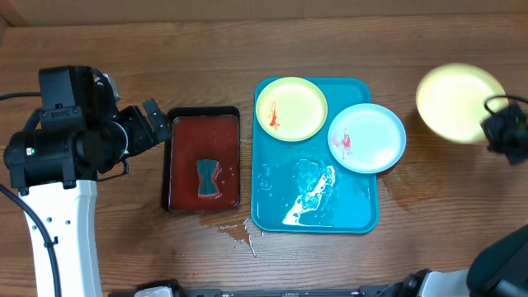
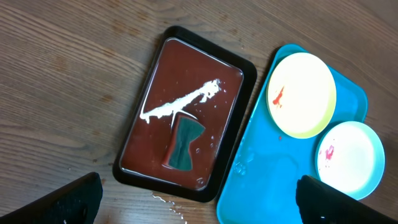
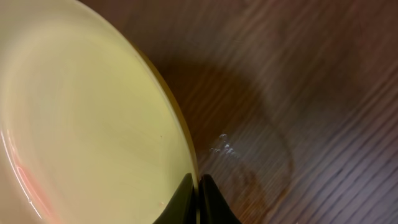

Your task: Clean dirty plates on tray and stack at the side

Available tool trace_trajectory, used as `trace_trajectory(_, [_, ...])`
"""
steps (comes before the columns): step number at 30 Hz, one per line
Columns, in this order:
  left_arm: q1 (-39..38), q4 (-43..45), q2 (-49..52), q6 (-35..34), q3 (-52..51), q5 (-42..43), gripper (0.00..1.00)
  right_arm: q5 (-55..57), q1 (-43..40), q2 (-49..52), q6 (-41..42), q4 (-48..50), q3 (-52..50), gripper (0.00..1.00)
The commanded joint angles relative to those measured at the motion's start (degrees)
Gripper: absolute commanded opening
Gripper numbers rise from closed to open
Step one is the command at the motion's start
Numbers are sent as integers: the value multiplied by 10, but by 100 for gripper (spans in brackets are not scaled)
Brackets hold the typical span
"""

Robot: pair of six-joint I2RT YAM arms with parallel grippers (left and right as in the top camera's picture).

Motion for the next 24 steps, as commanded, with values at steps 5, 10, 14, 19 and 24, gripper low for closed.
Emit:
trace_trajectory(5, [3, 1, 0, 15, 7, -5, 100, 6, -33, 7, 3, 102, -148, 4])
trace_trajectory(10, [3, 1, 0, 15, 7, -5, 100, 6, -10, 7, 6, 142, -209, 4])
trace_trajectory(14, [3, 0, -1, 15, 7, -5, 100, 5, 26, 6, 8, 138, -216, 4])
trace_trajectory(19, [3, 1, 0, 15, 7, -5, 100, 29, 80, 1, 8, 115, -213, 32])
trace_trajectory(24, [3, 1, 0, 15, 7, -5, 100, 50, 105, -17, 6, 88, -187, 44])
